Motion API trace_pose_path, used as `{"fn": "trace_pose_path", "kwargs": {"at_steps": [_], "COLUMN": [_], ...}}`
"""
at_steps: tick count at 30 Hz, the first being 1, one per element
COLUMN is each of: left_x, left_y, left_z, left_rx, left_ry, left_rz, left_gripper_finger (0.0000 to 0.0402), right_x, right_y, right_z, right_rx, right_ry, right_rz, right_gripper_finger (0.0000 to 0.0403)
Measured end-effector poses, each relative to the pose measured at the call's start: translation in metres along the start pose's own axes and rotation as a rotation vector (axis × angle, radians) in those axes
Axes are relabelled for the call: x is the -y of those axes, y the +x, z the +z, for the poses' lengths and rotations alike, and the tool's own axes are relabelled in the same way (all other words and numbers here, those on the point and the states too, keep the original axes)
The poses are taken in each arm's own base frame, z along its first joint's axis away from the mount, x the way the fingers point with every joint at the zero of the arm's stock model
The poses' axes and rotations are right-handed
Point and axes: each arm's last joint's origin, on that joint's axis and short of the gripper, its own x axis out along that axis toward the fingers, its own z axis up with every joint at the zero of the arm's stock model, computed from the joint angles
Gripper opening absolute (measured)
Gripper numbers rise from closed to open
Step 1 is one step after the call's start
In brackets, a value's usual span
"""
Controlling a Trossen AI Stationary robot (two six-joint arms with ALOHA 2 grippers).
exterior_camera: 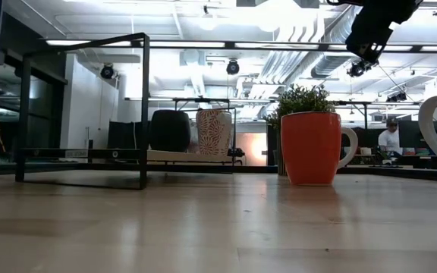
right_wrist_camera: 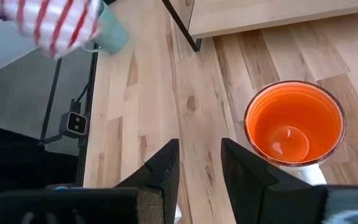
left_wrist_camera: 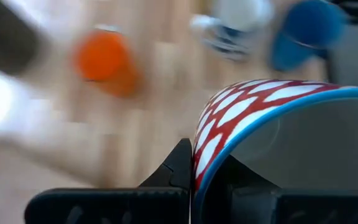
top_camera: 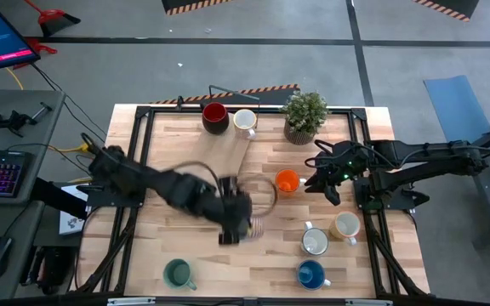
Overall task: Place coffee mugs
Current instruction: Put the red cup on the shelf
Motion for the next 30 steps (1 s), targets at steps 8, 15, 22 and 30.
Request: {"fn": "trace_pose_path", "kwargs": {"at_steps": [8,15,22,30], "left_x": [-0.098,-0.176,-0.217,-0.243], "left_y": [-0.015,-0.006,0.013,0.046], "left_z": [0.0,-0.017,-0.039,-0.08], "left_rx": [-0.097,-0.301,-0.435,-0.602], "left_ry": [-0.136,-0.275,-0.352,-0.434], "left_rz": [0.254,0.328,0.313,0.318], "left_gripper_finger": [0.0008,0.0008,0.0008,0.0008], "right_x": [0.0,0.0,0.0,0.0], "right_y": [0.0,0.0,0.0,0.0], "right_z": [0.0,0.0,0.0,0.0], "right_rx": [0.002,0.003,0.003,0.007], "right_ry": [0.0,0.0,0.0,0.0], "right_rz": [0.0,-0.004,-0.004,-0.014], "right_gripper_finger": [0.0099,0.0099,0.0099,0.0099]}}
